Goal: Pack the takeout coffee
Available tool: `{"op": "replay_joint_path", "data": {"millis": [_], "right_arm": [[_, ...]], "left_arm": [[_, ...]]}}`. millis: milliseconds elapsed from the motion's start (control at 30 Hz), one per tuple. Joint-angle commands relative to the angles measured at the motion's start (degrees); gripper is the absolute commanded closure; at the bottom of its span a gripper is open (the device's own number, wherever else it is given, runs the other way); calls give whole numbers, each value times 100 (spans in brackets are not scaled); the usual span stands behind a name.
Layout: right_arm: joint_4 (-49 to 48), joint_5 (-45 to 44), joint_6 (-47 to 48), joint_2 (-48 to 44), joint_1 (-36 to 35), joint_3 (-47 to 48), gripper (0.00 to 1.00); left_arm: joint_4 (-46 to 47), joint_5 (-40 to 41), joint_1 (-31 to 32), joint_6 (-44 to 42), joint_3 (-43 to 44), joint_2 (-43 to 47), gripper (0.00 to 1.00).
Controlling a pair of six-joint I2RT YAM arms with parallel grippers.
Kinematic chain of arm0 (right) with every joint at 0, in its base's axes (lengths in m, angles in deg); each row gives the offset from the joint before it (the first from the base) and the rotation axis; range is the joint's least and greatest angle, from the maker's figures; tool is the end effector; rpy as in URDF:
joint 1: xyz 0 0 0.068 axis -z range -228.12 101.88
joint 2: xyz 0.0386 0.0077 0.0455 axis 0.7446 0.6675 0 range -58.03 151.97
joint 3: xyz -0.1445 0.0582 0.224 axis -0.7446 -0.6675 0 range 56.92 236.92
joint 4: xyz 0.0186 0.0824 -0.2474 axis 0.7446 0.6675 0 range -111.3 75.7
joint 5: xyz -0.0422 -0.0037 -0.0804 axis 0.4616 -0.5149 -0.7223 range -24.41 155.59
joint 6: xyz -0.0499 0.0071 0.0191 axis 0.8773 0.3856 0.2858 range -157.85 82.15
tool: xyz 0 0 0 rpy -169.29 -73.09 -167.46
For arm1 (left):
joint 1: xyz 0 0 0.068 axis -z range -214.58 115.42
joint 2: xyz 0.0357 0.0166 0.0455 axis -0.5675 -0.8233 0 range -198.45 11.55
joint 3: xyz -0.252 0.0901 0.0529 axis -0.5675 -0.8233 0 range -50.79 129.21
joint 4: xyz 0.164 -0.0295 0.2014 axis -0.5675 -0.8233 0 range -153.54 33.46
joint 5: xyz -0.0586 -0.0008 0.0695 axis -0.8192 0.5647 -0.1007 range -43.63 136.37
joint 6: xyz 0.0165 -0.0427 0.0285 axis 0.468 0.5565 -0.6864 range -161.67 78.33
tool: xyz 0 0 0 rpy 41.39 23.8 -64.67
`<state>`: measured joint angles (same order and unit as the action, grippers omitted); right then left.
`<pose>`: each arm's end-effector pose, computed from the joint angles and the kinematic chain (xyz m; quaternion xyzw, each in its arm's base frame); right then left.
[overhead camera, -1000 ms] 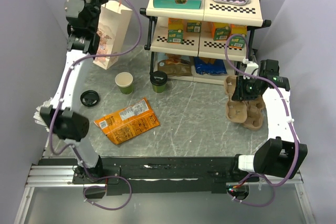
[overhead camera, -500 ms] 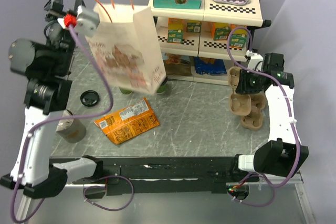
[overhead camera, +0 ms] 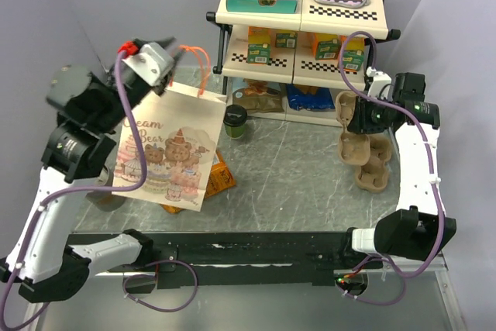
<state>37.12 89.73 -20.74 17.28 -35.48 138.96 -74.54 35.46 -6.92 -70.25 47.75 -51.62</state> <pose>0.2523 -0.0416 0.3737 -0.1045 0.9204 0.1085 0.3608 0.1473 -0.0849 0.5723 0.3455 0.4838 -0.0499 0.8025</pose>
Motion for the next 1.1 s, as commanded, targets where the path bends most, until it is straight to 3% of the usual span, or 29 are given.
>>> {"op": "replay_joint_path", "data": {"millis": [0, 200, 567, 700, 867, 967, 1067], "right_arm": [[39, 477, -198, 54, 36, 409, 100], [-102, 372, -243, -51, 28, 331, 100], [-216, 56, -207, -157, 45, 172, 100], [-181, 38, -190, -157, 36, 225, 100], [-155, 178, -234, -271, 45, 102, 100], [-155, 327, -242, -394, 36, -47, 100], [-155, 503, -286, -464, 36, -188, 100]], "left_arm": [[-221, -420, 371, 819, -195, 25, 64], [331, -490, 863, 1056, -1073, 183, 64], [2405, -429, 1224, 1908, -2603, -274, 65], [2206, -508, 1294, 2041, -2568, -221, 64], [1309, -315, 1312, 1611, -1866, -55, 38], [931, 54, 1233, 1286, -1479, -2, 30], [658, -198, 857, 889, -1250, -185, 25]]}}
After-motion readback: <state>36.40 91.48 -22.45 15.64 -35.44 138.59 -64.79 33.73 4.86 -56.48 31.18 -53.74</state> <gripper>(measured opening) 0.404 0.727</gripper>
